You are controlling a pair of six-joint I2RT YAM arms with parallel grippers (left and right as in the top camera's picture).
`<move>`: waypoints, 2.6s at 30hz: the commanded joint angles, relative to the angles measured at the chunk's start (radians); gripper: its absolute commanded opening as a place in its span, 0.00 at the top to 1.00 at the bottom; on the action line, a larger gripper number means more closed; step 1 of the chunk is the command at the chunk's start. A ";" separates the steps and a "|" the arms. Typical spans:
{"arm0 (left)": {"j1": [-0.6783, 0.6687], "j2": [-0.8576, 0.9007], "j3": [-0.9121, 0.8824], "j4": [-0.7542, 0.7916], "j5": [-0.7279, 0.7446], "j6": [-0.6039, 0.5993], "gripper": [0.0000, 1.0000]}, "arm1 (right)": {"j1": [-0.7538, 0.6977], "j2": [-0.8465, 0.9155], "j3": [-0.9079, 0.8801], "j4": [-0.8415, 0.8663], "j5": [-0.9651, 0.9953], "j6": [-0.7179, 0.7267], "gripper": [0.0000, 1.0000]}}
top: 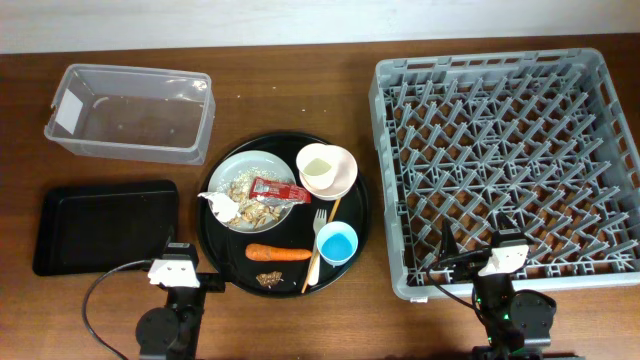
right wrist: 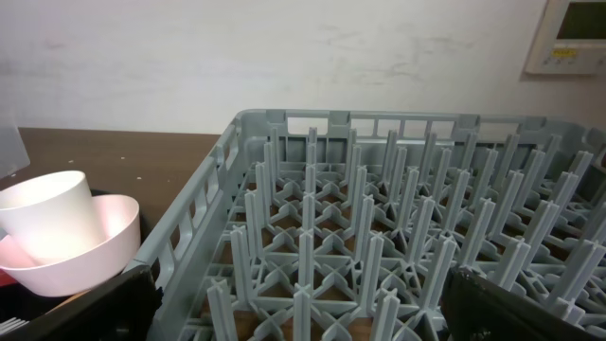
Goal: Sort waste into correct bins and load items into the dishwasher rack
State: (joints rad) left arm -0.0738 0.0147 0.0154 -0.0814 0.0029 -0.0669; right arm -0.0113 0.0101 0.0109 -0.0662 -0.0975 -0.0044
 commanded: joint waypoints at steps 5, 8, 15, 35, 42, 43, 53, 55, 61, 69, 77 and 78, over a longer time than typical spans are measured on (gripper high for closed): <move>-0.003 -0.006 -0.006 -0.002 0.008 0.019 0.01 | 0.006 -0.003 -0.005 -0.005 -0.002 -0.003 0.01; -0.003 -0.006 -0.006 -0.002 0.008 0.019 0.01 | 0.006 -0.003 -0.005 -0.005 -0.002 -0.003 0.01; -0.003 -0.006 -0.006 -0.002 0.008 0.019 0.01 | 0.006 -0.003 -0.005 -0.005 -0.002 -0.003 0.01; -0.002 0.199 0.326 -0.341 0.008 0.011 0.01 | 0.006 0.079 0.259 -0.287 -0.053 0.074 0.01; -0.002 0.724 0.698 -0.570 0.008 0.012 0.01 | 0.006 0.547 0.683 -0.636 -0.076 0.073 0.01; -0.002 0.813 0.776 -0.653 0.009 0.012 0.01 | 0.006 0.627 0.745 -0.700 -0.076 0.073 0.01; -0.002 1.219 0.983 -0.663 0.060 -0.046 0.01 | 0.005 1.014 0.934 -0.914 -0.074 0.072 0.01; -0.002 1.339 0.983 -0.653 0.060 -0.076 0.01 | 0.005 1.013 0.934 -0.914 -0.074 0.072 0.01; -0.002 1.578 0.983 -0.591 0.062 -0.199 0.41 | 0.005 1.013 0.934 -0.914 -0.071 0.068 0.00; -0.002 1.590 0.984 -0.584 0.061 -0.198 0.99 | 0.005 1.013 0.934 -0.914 -0.071 0.068 0.00; -0.002 1.421 1.267 -0.676 -0.051 -0.145 0.99 | 0.005 1.013 0.934 -0.914 -0.049 0.069 0.00; 0.001 1.426 1.266 -0.624 -0.088 -0.145 0.99 | 0.005 1.013 0.934 -0.914 -0.049 0.069 0.00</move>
State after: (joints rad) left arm -0.0738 1.4456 1.2675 -0.7738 0.0170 -0.2314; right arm -0.0113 1.0260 0.9222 -0.9810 -0.1585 0.0570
